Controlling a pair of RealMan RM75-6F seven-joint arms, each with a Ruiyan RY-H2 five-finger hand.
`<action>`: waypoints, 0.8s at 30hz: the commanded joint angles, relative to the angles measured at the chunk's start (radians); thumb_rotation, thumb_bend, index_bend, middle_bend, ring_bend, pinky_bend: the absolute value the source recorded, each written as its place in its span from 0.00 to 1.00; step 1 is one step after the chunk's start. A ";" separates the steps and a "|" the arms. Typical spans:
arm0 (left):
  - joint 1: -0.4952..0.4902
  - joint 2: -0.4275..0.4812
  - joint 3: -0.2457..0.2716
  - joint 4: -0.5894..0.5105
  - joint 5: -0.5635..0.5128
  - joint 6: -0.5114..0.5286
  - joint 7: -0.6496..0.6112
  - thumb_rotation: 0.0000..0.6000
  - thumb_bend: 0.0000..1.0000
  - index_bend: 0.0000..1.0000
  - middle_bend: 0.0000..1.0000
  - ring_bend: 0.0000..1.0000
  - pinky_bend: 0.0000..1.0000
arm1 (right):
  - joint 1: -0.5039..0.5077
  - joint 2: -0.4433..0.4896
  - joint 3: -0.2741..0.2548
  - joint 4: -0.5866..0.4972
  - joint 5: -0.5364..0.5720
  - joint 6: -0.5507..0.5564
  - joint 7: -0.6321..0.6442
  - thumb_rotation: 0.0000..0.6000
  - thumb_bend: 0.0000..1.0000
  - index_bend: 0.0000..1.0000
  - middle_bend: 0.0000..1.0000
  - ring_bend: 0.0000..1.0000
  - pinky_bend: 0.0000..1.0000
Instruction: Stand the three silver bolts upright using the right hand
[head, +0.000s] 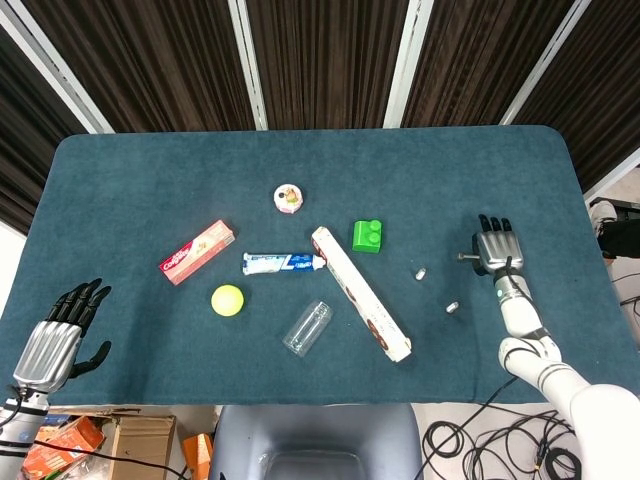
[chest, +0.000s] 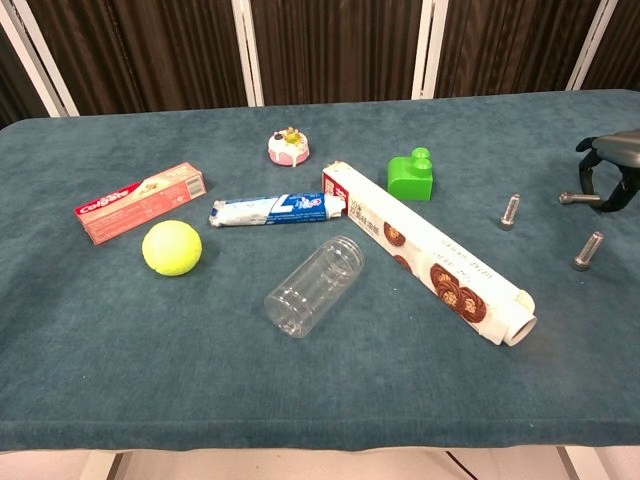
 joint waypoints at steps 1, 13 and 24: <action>0.000 0.000 0.000 0.000 -0.001 0.000 0.000 1.00 0.36 0.00 0.00 0.00 0.12 | -0.001 -0.003 0.003 0.003 -0.005 -0.001 0.003 1.00 0.33 0.53 0.02 0.00 0.03; 0.000 0.003 0.001 -0.001 0.003 0.003 -0.005 1.00 0.36 0.00 0.00 0.00 0.12 | -0.012 0.022 0.022 -0.048 -0.029 0.038 0.010 1.00 0.33 0.57 0.03 0.00 0.03; 0.001 0.004 0.002 -0.002 0.008 0.006 -0.009 1.00 0.36 0.00 0.00 0.00 0.12 | -0.026 0.102 0.041 -0.212 -0.021 0.105 -0.029 1.00 0.33 0.56 0.03 0.00 0.03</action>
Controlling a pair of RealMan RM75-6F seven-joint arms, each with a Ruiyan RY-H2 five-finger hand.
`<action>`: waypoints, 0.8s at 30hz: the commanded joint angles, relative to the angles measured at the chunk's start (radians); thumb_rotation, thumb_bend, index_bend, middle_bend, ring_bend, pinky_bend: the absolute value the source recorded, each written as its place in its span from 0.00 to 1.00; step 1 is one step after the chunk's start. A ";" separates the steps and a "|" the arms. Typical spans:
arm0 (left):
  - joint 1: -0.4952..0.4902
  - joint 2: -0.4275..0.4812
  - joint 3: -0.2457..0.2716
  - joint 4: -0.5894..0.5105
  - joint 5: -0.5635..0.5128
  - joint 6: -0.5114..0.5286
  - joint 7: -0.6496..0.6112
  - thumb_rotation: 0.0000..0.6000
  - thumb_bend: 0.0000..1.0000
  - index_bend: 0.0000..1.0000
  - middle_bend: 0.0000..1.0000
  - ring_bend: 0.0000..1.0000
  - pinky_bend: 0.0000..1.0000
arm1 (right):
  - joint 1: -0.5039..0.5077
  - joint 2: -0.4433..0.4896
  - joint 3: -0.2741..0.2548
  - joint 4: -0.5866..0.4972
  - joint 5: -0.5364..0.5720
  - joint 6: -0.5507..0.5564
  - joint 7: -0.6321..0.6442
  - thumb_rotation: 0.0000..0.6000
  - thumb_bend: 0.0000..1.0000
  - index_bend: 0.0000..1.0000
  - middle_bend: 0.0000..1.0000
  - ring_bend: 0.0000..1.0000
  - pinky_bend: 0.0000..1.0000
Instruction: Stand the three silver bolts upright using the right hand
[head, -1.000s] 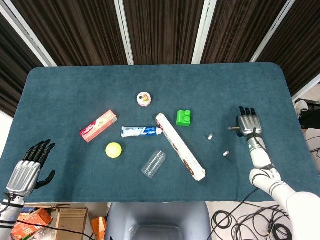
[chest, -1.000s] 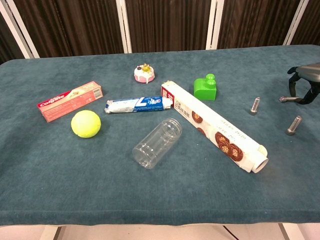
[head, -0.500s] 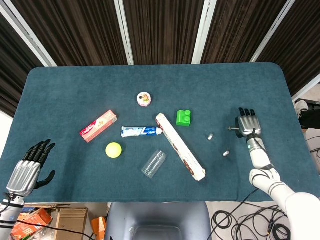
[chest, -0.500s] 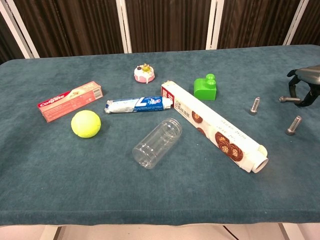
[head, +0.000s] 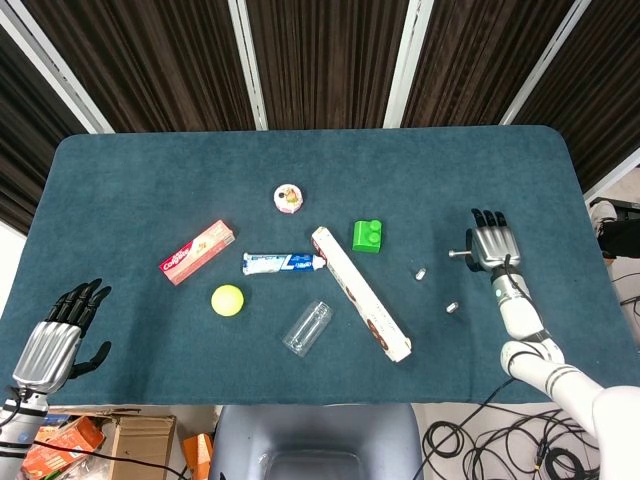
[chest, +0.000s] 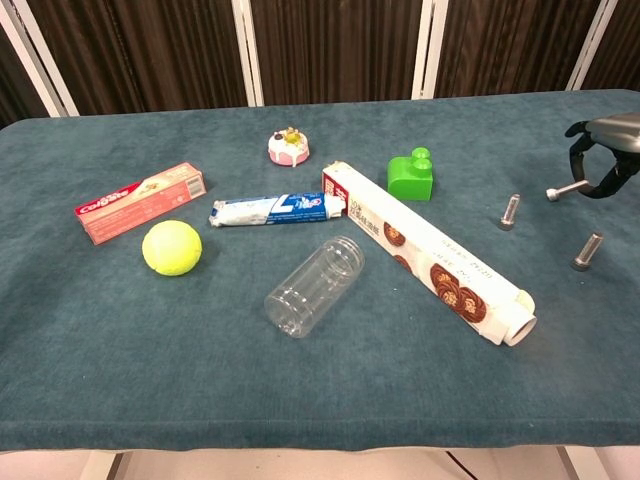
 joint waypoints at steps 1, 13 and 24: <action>0.001 0.001 -0.001 0.000 -0.001 0.002 -0.001 1.00 0.36 0.00 0.00 0.00 0.12 | -0.003 0.022 0.007 -0.041 0.013 0.018 -0.022 1.00 0.33 0.56 0.03 0.00 0.03; 0.003 0.004 -0.002 0.000 -0.002 0.005 -0.008 1.00 0.36 0.00 0.00 0.00 0.12 | 0.013 0.022 0.012 -0.073 0.062 0.019 -0.075 1.00 0.33 0.55 0.03 0.00 0.03; 0.005 0.007 0.000 -0.001 0.002 0.010 -0.012 1.00 0.36 0.00 0.00 0.00 0.12 | 0.001 0.049 0.010 -0.117 0.070 0.048 -0.087 1.00 0.33 0.31 0.04 0.00 0.03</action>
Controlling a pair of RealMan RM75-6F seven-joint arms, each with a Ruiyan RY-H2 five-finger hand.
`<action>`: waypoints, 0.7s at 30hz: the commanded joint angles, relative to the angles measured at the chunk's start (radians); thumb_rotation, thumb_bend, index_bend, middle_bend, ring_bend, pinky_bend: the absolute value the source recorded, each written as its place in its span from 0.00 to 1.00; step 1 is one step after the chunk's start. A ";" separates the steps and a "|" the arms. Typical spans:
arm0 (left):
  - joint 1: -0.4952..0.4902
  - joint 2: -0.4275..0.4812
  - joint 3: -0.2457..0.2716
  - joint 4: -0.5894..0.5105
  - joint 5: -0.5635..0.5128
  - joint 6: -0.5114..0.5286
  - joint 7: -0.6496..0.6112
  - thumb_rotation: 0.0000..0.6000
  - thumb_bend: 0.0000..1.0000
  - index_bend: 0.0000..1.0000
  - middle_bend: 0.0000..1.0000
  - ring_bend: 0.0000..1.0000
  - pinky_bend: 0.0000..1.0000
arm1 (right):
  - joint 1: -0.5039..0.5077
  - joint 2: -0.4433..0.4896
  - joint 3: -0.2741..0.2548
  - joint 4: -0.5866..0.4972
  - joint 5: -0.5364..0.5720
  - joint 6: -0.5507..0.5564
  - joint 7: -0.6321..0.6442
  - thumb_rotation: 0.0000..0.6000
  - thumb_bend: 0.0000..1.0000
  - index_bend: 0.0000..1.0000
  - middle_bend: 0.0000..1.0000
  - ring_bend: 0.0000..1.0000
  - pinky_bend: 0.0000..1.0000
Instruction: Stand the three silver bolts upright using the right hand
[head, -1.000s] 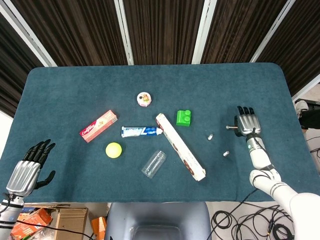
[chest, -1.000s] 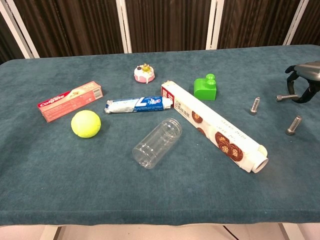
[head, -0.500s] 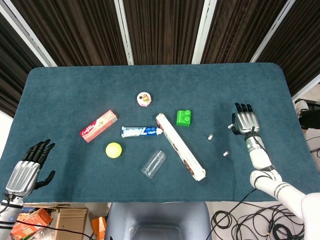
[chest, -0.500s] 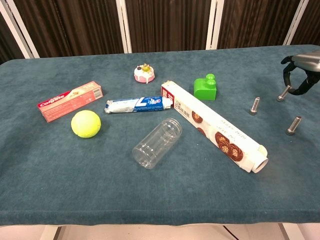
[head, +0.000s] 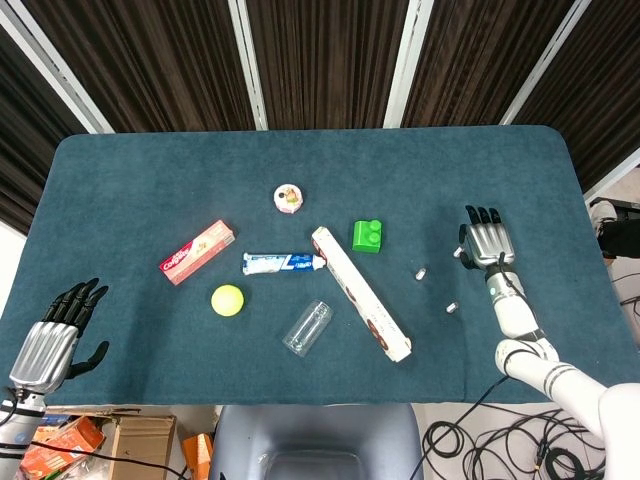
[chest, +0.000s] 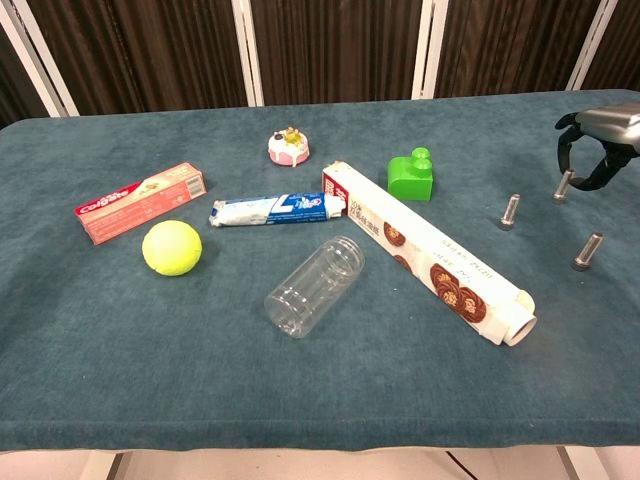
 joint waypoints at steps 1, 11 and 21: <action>0.001 0.001 0.001 0.000 0.002 0.002 -0.001 1.00 0.36 0.00 0.00 0.00 0.12 | -0.016 0.034 -0.004 -0.054 0.004 0.028 -0.012 1.00 0.33 0.30 0.04 0.00 0.03; 0.020 0.013 -0.003 -0.001 0.004 0.041 -0.020 1.00 0.36 0.00 0.00 0.00 0.12 | -0.326 0.337 -0.162 -0.681 -0.273 0.519 0.017 1.00 0.33 0.07 0.00 0.00 0.02; 0.036 0.022 0.011 -0.021 0.036 0.070 -0.006 1.00 0.36 0.00 0.00 0.00 0.12 | -0.535 0.394 -0.267 -0.842 -0.444 0.816 -0.039 1.00 0.33 0.00 0.00 0.00 0.00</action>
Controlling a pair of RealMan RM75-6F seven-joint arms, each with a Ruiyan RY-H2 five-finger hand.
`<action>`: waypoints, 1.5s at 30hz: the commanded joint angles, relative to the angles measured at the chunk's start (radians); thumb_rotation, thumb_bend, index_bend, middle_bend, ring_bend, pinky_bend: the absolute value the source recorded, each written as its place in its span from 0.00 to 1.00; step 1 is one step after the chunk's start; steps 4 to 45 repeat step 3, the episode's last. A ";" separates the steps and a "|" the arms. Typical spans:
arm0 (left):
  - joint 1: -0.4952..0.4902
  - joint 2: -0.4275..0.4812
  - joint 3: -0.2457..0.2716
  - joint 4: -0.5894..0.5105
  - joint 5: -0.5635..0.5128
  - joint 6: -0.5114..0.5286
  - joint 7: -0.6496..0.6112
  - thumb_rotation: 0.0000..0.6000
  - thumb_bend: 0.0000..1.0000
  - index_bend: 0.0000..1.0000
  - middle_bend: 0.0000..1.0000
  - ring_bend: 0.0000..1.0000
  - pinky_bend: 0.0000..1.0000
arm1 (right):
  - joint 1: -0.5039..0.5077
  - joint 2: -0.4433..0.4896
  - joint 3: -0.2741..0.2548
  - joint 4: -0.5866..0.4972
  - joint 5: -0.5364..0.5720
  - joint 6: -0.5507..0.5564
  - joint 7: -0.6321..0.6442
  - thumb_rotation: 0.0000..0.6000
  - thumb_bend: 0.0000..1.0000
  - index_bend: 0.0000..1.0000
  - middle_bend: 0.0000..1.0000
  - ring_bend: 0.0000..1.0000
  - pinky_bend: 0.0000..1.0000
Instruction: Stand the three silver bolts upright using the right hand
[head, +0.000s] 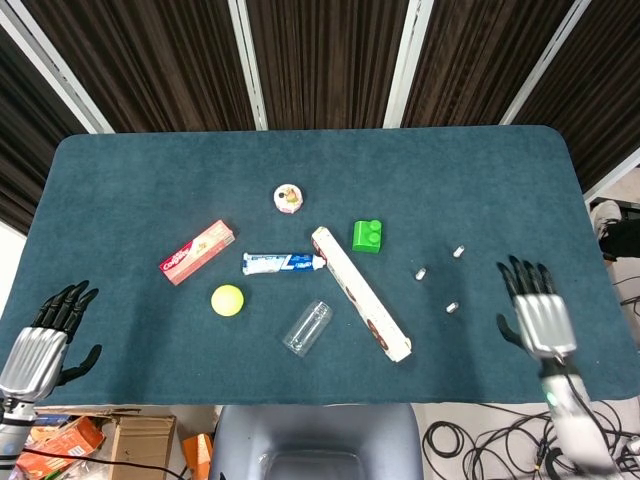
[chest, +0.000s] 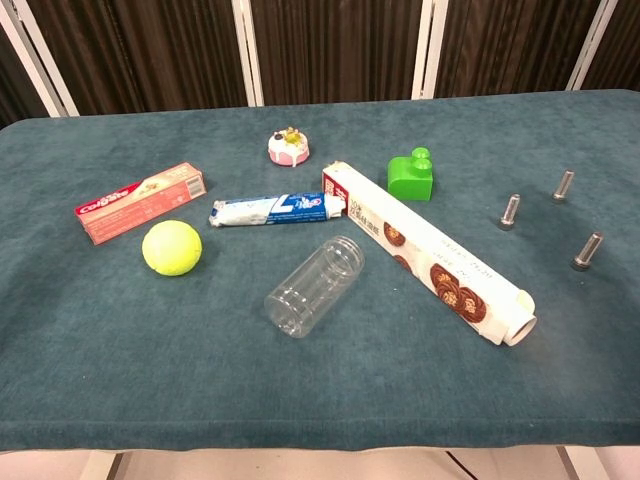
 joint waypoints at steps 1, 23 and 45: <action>0.003 0.001 0.003 -0.004 0.003 0.004 0.005 1.00 0.36 0.00 0.00 0.00 0.12 | -0.072 0.045 -0.042 -0.055 -0.085 0.087 -0.013 1.00 0.33 0.00 0.00 0.00 0.00; 0.006 0.003 0.004 -0.008 -0.001 0.001 0.008 1.00 0.36 0.00 0.00 0.00 0.12 | -0.075 0.049 -0.032 -0.056 -0.073 0.079 -0.010 1.00 0.33 0.00 0.00 0.00 0.00; 0.006 0.003 0.004 -0.008 -0.001 0.001 0.008 1.00 0.36 0.00 0.00 0.00 0.12 | -0.075 0.049 -0.032 -0.056 -0.073 0.079 -0.010 1.00 0.33 0.00 0.00 0.00 0.00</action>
